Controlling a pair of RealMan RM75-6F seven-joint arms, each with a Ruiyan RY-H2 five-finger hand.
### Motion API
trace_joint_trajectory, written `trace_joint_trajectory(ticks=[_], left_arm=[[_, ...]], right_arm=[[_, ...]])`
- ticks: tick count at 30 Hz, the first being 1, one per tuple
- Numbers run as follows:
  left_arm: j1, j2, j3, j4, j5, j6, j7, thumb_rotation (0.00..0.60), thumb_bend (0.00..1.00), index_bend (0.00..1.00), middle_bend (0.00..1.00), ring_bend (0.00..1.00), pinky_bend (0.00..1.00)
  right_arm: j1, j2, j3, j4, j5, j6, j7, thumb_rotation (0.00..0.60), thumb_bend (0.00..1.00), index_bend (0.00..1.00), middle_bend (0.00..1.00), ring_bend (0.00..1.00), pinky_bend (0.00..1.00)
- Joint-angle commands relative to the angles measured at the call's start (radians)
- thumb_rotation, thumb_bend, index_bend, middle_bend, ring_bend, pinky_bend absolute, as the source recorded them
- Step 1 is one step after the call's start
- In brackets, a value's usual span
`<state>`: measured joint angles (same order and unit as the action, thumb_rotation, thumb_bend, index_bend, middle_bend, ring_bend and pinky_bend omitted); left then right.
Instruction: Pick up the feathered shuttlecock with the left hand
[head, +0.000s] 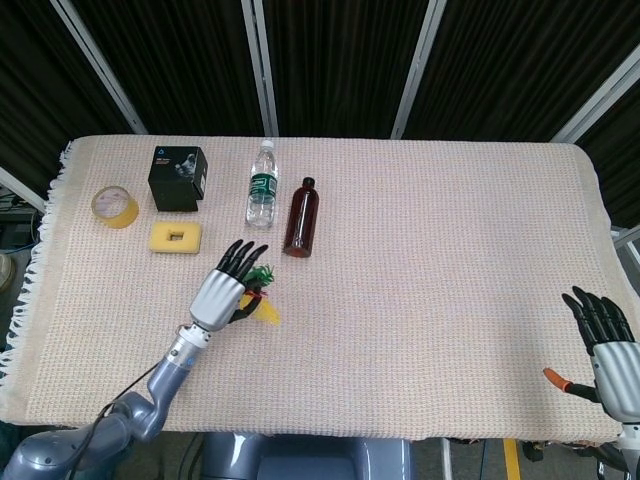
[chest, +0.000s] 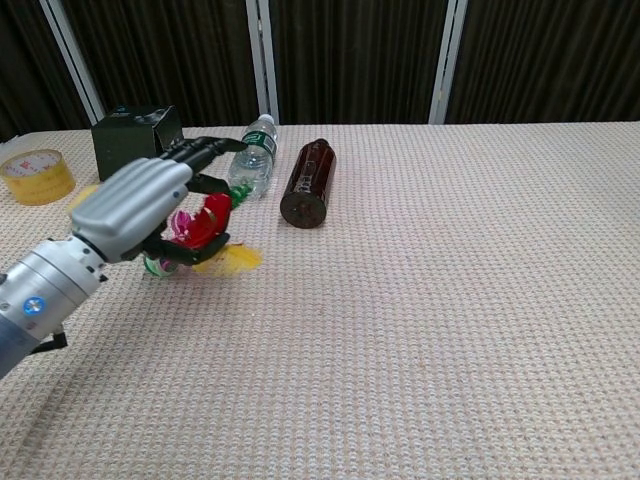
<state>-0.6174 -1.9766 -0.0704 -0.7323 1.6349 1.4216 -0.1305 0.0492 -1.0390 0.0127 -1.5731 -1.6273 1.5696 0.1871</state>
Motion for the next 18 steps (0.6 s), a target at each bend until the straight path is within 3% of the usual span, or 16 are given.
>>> trace_joint_trajectory(ticks=[1, 8, 14, 15, 16, 18], left_arm=[[0.047, 0.083, 0.012, -0.082, 0.003, 0.063, 0.052, 0.6, 0.56, 0.95, 0.05, 0.0, 0.0], [0.157, 0.244, 0.05, -0.257, 0.003, 0.158, 0.117, 0.6, 0.54, 0.93, 0.07, 0.0, 0.0], [0.243, 0.341, 0.066, -0.341, -0.027, 0.201, 0.145, 0.6, 0.49, 0.87, 0.09, 0.0, 0.0], [0.251, 0.355, 0.069, -0.351, -0.03, 0.2, 0.148, 0.6, 0.46, 0.82, 0.08, 0.0, 0.0], [0.259, 0.369, 0.073, -0.364, -0.032, 0.198, 0.151, 0.6, 0.4, 0.7, 0.06, 0.0, 0.0], [0.275, 0.398, 0.074, -0.4, -0.036, 0.205, 0.146, 0.6, 0.29, 0.4, 0.02, 0.0, 0.0]], right_arm=[[0.003, -0.002, 0.001, 0.0, 0.003, -0.007, -0.008, 0.6, 0.0, 0.0, 0.0, 0.0, 0.0], [0.01, -0.011, -0.001, -0.01, 0.001, -0.025, -0.037, 0.6, 0.0, 0.0, 0.0, 0.0, 0.0], [0.02, -0.011, 0.0, -0.011, 0.009, -0.047, -0.027, 0.6, 0.0, 0.0, 0.0, 0.0, 0.0], [0.02, -0.012, 0.001, -0.01, 0.013, -0.049, -0.031, 0.6, 0.0, 0.0, 0.0, 0.0, 0.0], [0.021, -0.013, 0.002, -0.011, 0.016, -0.052, -0.034, 0.6, 0.0, 0.0, 0.0, 0.0, 0.0], [0.022, -0.014, 0.002, -0.015, 0.02, -0.058, -0.042, 0.6, 0.0, 0.0, 0.0, 0.0, 0.0]])
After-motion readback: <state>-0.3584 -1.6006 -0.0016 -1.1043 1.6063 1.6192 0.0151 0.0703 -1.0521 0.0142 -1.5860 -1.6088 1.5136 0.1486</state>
